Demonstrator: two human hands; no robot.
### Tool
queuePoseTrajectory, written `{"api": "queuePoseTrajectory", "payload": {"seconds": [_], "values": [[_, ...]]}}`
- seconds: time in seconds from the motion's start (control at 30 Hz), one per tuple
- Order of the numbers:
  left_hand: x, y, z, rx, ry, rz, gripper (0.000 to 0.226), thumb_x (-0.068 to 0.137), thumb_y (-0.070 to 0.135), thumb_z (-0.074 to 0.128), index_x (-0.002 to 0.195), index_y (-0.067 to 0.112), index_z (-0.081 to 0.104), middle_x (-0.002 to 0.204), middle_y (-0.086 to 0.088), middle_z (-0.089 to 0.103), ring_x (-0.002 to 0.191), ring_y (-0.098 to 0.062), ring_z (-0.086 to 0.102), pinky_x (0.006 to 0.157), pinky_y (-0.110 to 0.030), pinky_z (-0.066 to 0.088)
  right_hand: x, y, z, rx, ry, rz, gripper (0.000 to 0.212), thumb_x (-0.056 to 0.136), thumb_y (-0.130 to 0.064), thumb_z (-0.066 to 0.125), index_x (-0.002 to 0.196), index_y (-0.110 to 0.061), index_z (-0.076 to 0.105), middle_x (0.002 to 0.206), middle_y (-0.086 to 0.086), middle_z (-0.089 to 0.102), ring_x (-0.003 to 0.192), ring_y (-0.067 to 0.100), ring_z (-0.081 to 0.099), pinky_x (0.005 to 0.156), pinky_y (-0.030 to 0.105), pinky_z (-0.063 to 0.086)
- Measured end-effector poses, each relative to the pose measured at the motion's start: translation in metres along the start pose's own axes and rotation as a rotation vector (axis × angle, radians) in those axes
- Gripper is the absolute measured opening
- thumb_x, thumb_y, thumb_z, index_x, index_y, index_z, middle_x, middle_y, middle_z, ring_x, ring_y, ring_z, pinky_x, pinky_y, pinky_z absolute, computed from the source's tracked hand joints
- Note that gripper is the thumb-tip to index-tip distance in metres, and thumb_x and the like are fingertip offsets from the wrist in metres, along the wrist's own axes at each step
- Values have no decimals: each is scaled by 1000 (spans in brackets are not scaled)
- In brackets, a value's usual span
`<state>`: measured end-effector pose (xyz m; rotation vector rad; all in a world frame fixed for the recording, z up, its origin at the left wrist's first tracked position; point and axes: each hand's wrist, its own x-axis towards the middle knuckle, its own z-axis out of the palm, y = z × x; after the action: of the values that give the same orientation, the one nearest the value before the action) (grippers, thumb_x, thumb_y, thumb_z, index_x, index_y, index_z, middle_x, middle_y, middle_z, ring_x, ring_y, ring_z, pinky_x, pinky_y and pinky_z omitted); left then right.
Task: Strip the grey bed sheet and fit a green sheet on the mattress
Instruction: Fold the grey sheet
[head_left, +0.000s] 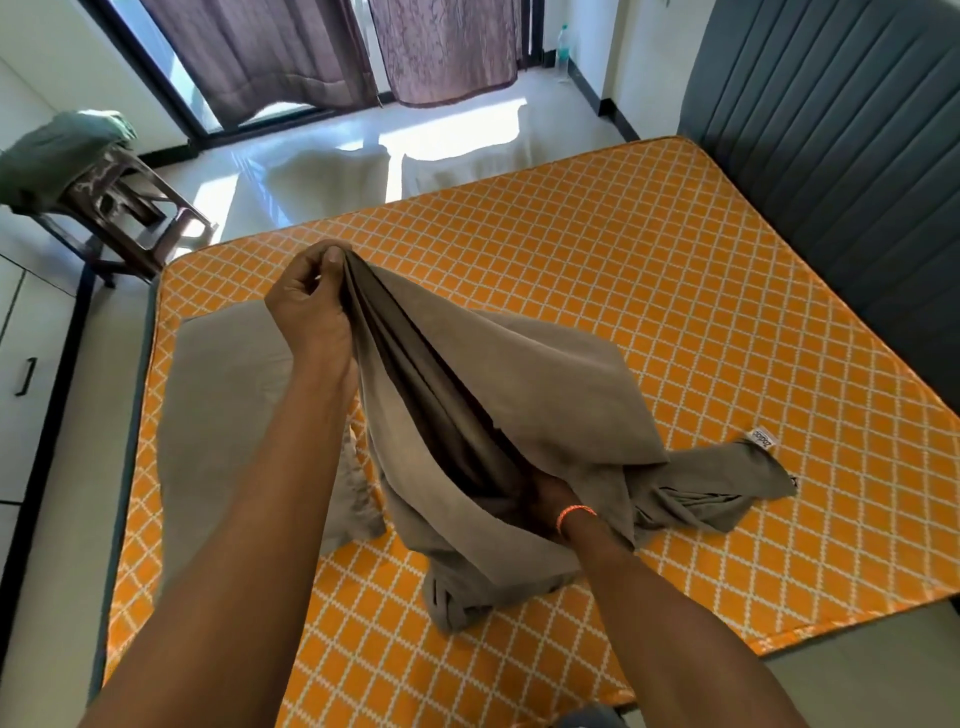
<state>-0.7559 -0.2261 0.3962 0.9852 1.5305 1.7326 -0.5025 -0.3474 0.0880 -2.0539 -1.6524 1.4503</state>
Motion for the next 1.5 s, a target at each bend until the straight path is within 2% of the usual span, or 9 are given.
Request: {"api": "queuePoseTrajectory", "payload": {"seconds": [0.1,0.23,0.4,0.53,0.63,0.8,1.07,1.27,1.5], "values": [[4,-1,5,-42,1,-13,12,96,15,70,99,9,80,94,-2,75,89,-15,66,87,-33,56,-40,-17,-32,-62,-81,-83,35,103,-25,57,135,-13,64,124,3,69,92,5,69,73,18,45],[12,2,7,-68,22,-16,11,97,14,69,99,10,80,93,-1,73,89,-14,65,86,-28,56,-60,-10,-51,-5,233,-192,35,98,-19,52,126,-14,72,121,14,74,110,34,68,85,34,49],[19,9,11,-52,13,-13,12,97,17,68,96,16,81,93,-1,74,88,-14,66,87,-32,57,-72,-28,-96,484,423,-281,40,106,4,39,138,-8,60,118,2,68,87,16,71,75,39,63],[32,14,8,-77,98,-36,13,95,17,69,90,21,80,87,3,74,83,-11,65,84,-28,58,-92,-1,-98,20,137,-375,32,108,-17,49,135,-19,65,128,3,66,110,17,64,92,33,53],[32,12,8,-54,113,-34,12,96,17,69,92,18,81,88,4,74,83,-8,65,83,-25,58,-104,34,-79,-144,-11,-269,30,109,-28,50,133,-22,66,135,6,65,123,28,60,89,31,46],[23,12,12,-47,66,-26,14,95,19,69,96,13,82,90,2,75,85,-11,66,87,-32,60,-111,62,-62,-285,25,-122,41,103,-14,52,142,-22,60,139,10,64,124,36,59,93,38,50],[10,21,14,-31,13,30,15,94,18,69,90,20,83,91,1,77,86,-12,67,86,-29,58,-87,74,-60,-418,139,-202,49,93,-6,53,140,-18,58,137,12,61,123,40,59,97,45,52],[10,11,2,6,51,35,15,96,15,69,88,19,81,88,2,74,82,-10,64,80,-24,54,-74,99,-45,-615,-32,-166,82,90,1,62,160,-22,26,154,12,40,133,39,48,97,50,52],[7,-11,-1,33,88,2,14,97,12,68,90,14,80,87,1,73,82,-10,65,81,-25,56,-73,111,-35,-623,131,-314,72,84,6,70,148,-14,45,148,14,43,128,39,51,93,46,54]]}}
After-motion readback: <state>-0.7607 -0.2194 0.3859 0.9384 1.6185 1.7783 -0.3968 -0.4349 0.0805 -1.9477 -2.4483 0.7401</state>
